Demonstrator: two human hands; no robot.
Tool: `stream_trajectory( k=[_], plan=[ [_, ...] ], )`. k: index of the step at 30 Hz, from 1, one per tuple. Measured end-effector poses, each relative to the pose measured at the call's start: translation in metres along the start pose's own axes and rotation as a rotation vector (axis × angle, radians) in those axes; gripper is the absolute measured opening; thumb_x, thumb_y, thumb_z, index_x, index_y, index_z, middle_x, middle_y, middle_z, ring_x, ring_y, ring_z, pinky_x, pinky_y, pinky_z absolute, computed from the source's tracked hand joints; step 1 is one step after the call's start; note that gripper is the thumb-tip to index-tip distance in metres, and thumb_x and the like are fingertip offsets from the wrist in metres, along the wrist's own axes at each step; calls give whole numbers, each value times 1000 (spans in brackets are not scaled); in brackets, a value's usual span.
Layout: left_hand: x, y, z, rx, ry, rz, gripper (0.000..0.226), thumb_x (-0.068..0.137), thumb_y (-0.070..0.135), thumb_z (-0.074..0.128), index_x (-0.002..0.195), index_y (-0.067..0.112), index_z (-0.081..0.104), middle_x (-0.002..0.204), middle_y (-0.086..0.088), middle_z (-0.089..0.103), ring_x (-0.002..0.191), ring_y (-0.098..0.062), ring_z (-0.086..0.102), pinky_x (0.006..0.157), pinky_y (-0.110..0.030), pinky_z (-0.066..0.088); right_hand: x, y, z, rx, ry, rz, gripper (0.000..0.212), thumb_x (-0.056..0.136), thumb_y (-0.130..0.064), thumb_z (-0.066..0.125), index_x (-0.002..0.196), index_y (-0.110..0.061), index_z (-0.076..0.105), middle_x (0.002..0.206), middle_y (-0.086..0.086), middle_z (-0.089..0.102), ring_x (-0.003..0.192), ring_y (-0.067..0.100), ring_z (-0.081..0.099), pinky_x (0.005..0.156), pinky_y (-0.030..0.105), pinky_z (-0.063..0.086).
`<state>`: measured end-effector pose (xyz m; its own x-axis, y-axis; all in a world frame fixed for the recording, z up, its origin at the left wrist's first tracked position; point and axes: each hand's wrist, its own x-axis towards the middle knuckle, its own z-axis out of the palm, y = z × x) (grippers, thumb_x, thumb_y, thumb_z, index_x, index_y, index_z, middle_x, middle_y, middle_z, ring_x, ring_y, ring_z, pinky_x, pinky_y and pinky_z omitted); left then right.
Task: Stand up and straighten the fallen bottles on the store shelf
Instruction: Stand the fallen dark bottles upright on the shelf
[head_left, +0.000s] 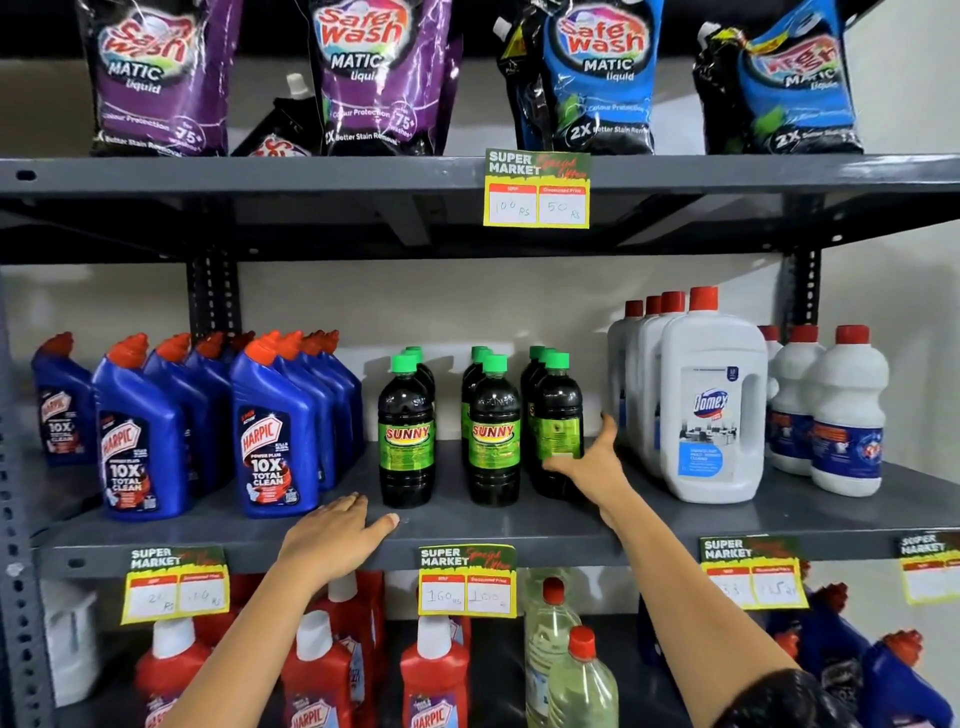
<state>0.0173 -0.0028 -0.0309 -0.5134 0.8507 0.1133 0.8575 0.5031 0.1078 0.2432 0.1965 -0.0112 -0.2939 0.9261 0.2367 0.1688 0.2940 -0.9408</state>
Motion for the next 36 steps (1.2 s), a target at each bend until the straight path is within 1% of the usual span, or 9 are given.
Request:
stream_trajectory(
  k=[2, 5, 10, 13, 17, 21, 26, 30, 36],
  plan=[
    [0, -1, 1, 3, 7, -1, 76, 94, 61, 18, 152, 13, 13, 162, -4, 9, 149, -17, 12, 119, -33, 13, -1, 1, -6, 69, -59, 0, 113, 79, -16, 72, 150, -29, -15, 125, 19, 58, 113, 27, 55, 110, 39, 31],
    [3, -3, 2, -2, 13, 0, 77, 93, 63, 18, 152, 13, 15, 162, -4, 12, 149, -18, 14, 120, -34, 15, -7, -8, 0, -105, -24, -2, 137, 57, -44, 86, 147, -36, -19, 154, 19, 21, 139, 37, 28, 114, 57, 21],
    [4, -4, 3, -2, 21, 1, 77, 93, 63, 19, 152, 13, 15, 162, -4, 12, 149, -18, 15, 120, -35, 16, 33, 22, 12, -126, -31, -44, 135, 45, -44, 74, 117, -70, -36, 129, 9, 61, 123, 38, 52, 106, 68, 28],
    [4, -3, 3, -1, 19, 0, 77, 93, 63, 19, 152, 14, 14, 162, -3, 11, 149, -18, 14, 119, -34, 15, 3, -4, 9, -217, 9, -13, 137, 56, -45, 84, 143, -45, -22, 155, 17, 20, 138, 40, 29, 110, 65, 20],
    [4, -3, 4, -3, 21, -1, 76, 93, 63, 19, 152, 14, 15, 162, -3, 11, 149, -18, 14, 119, -34, 16, 22, 14, 9, -128, 31, -40, 137, 47, -39, 81, 138, -52, -21, 141, 11, 49, 127, 36, 49, 107, 67, 26],
    [3, -3, 4, -6, 25, -2, 77, 93, 63, 19, 152, 15, 16, 162, -3, 12, 149, -18, 16, 118, -34, 17, 0, -4, 7, -285, 52, 19, 138, 56, -49, 83, 145, -38, -22, 157, 18, 14, 141, 40, 24, 108, 65, 16],
    [2, -2, 3, 1, 32, -4, 75, 94, 62, 19, 152, 15, 15, 162, -3, 12, 149, -17, 15, 118, -34, 16, 1, 2, 4, -288, 30, -19, 126, 69, -31, 77, 145, -36, -24, 153, 16, 29, 135, 38, 36, 108, 68, 11],
    [0, 0, 2, 2, 31, -7, 75, 94, 61, 19, 152, 15, 15, 162, -2, 11, 149, -17, 14, 118, -33, 16, 2, 2, 5, -357, 52, -20, 140, 57, -53, 83, 145, -36, -25, 155, 18, 22, 137, 39, 33, 106, 65, 15],
    [1, 1, 3, 5, 25, -23, 74, 94, 61, 20, 152, 16, 15, 162, -1, 11, 149, -15, 13, 119, -33, 14, -1, 1, 3, -282, 57, -23, 123, 68, -28, 76, 147, -31, -18, 143, 10, 47, 123, 35, 50, 106, 65, 15]
  ],
)
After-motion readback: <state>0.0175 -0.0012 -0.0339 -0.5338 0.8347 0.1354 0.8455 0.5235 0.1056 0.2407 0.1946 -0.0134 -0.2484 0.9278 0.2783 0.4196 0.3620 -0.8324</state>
